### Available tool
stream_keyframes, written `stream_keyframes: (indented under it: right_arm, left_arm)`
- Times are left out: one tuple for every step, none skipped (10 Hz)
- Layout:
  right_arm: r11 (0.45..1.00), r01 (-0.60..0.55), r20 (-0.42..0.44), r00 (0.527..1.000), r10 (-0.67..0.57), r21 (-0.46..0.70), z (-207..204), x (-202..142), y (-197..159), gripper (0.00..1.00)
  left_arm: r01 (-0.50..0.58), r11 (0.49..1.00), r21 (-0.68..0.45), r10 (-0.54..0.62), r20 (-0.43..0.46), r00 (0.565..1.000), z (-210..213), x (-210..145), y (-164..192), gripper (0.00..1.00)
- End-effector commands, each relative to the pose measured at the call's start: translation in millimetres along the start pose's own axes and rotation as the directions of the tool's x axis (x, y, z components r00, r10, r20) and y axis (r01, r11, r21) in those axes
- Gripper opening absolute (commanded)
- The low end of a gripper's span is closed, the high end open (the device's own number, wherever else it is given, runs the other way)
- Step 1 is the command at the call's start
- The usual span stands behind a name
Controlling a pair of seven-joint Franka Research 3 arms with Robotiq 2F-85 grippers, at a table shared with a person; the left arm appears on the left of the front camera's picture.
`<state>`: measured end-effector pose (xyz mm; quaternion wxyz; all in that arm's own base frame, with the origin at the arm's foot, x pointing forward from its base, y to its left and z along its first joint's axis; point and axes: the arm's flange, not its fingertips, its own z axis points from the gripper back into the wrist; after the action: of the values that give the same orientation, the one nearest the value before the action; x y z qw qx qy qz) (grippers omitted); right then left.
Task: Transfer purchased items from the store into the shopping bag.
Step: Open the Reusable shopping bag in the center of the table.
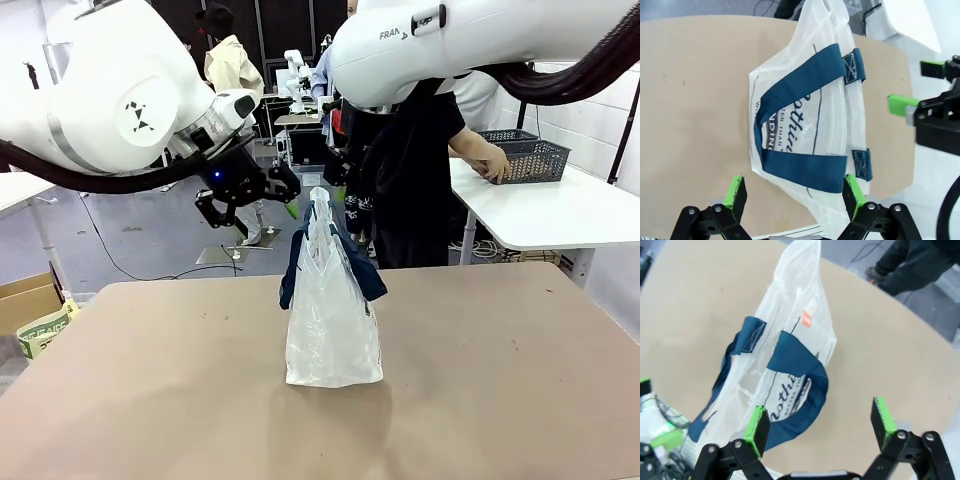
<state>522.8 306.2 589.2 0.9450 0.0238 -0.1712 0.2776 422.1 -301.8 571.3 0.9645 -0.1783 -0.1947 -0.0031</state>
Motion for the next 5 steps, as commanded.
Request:
stream_keyframes:
  right_arm:
    - [0.998, 0.044, -0.028, 0.999, -0.043, 0.033, -2.2, 10.9, 4.2, 1.0]
    - [0.997, 0.049, -0.028, 0.998, -0.047, 0.058, -4.6, 14.5, 5.4, 1.0]
    - [0.995, 0.056, -0.031, 0.998, -0.054, 0.077, -7.6, 15.9, 7.1, 1.0]
    - [0.993, 0.072, -0.023, 0.997, -0.07, 0.098, -9.6, 16.5, 10.4, 1.0]
    - [0.99, 0.082, -0.021, 0.997, -0.08, 0.114, -10.3, 16.3, 11.5, 1.0]
  left_arm:
    - [-0.034, 0.999, 0.025, 0.034, -0.012, 0.999, -3.2, 7.1, -16.1, 1.0]
    - [-0.046, 0.999, 0.028, 0.046, -0.017, 0.999, -7.3, 10.6, -20.9, 1.0]
    - [-0.051, 0.998, 0.023, 0.051, -0.02, 0.998, -11.5, 12.7, -21.5, 1.0]
    - [-0.058, 0.998, 0.012, 0.058, -0.027, 0.998, -14.5, 14.1, -22.8, 1.0]
    - [-0.076, 0.997, 0.013, 0.076, -0.014, 0.997, -18.0, 15.5, -22.1, 1.0]
